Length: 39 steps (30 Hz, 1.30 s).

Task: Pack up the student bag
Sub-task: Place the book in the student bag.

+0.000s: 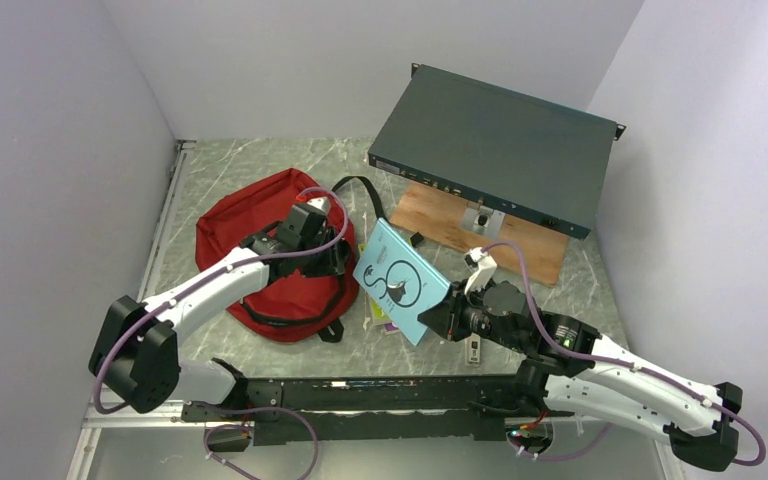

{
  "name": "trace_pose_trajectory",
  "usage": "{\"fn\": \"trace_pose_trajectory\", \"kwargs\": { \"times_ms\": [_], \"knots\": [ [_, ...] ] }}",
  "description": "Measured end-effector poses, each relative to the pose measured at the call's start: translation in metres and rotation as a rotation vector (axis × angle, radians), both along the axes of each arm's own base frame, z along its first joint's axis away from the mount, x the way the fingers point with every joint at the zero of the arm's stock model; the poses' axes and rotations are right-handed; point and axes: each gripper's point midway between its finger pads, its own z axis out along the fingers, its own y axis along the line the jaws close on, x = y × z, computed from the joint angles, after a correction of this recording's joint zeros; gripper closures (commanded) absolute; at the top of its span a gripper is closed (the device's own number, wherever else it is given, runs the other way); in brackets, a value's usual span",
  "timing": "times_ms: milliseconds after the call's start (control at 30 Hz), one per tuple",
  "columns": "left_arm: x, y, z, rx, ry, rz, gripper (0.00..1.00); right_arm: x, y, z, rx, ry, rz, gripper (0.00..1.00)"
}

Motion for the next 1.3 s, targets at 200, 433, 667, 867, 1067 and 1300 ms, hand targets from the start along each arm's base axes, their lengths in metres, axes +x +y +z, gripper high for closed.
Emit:
{"fn": "trace_pose_trajectory", "kwargs": {
  "times_ms": [200, 433, 667, 867, 1067, 1300],
  "knots": [
    [0.006, 0.001, -0.009, 0.015, 0.015, 0.006, 0.9, -0.003, 0.001, -0.001, 0.001, 0.013, 0.012, 1.0],
    [0.016, 0.009, 0.017, 0.105, -0.027, -0.043, 1.0, -0.012, 0.005, -0.015, -0.026, 0.091, 0.038, 1.0],
    [0.026, 0.019, 0.074, 0.201, -0.13, -0.149, 1.0, -0.035, 0.027, -0.008, 0.069, 0.229, 0.135, 1.0],
    [0.018, 0.029, 0.081, 0.265, -0.124, -0.221, 1.0, -0.043, 0.063, 0.002, 0.183, 0.351, 0.199, 1.0],
    [0.013, 0.032, 0.08, 0.284, -0.114, -0.242, 0.96, -0.027, 0.096, -0.017, 0.212, 0.476, 0.147, 1.0],
    [0.005, 0.031, 0.091, 0.249, -0.13, -0.261, 0.43, 0.02, 0.122, -0.035, 0.238, 0.5, 0.057, 1.0]
  ]
}}
